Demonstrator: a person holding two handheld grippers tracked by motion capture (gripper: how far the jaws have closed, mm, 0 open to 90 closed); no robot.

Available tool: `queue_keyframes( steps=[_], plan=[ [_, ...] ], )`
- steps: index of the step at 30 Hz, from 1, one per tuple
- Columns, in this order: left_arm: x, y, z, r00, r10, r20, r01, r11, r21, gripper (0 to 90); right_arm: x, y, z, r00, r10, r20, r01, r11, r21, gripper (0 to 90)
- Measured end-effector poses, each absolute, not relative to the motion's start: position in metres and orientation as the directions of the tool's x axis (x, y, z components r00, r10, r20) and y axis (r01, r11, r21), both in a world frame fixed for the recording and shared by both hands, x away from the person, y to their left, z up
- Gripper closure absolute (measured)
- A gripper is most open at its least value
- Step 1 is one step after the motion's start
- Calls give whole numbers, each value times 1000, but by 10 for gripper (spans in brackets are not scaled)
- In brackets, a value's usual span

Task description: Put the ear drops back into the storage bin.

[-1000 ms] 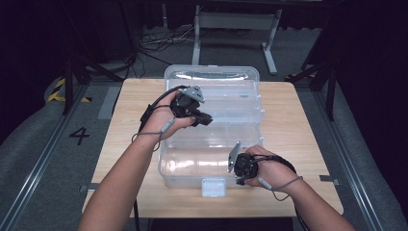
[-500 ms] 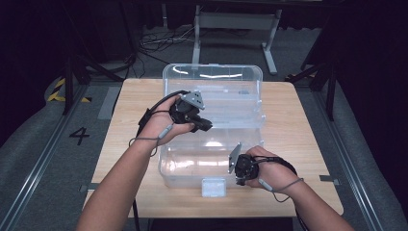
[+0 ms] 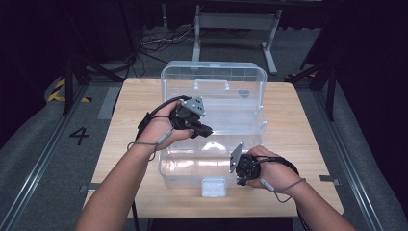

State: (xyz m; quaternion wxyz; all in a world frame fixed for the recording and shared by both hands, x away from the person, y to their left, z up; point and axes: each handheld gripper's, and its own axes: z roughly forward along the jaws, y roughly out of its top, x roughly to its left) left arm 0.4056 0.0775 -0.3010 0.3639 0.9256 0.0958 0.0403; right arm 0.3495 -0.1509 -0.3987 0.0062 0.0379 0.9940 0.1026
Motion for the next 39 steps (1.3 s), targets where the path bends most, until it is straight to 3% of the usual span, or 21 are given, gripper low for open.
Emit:
queue_keyframes(
  steps=[39],
  plan=[
    [384, 72, -308, 986, 166, 7, 124, -765, 632, 871, 340, -151, -395, -991, 107, -78, 89, 974, 207, 817]
  ],
)
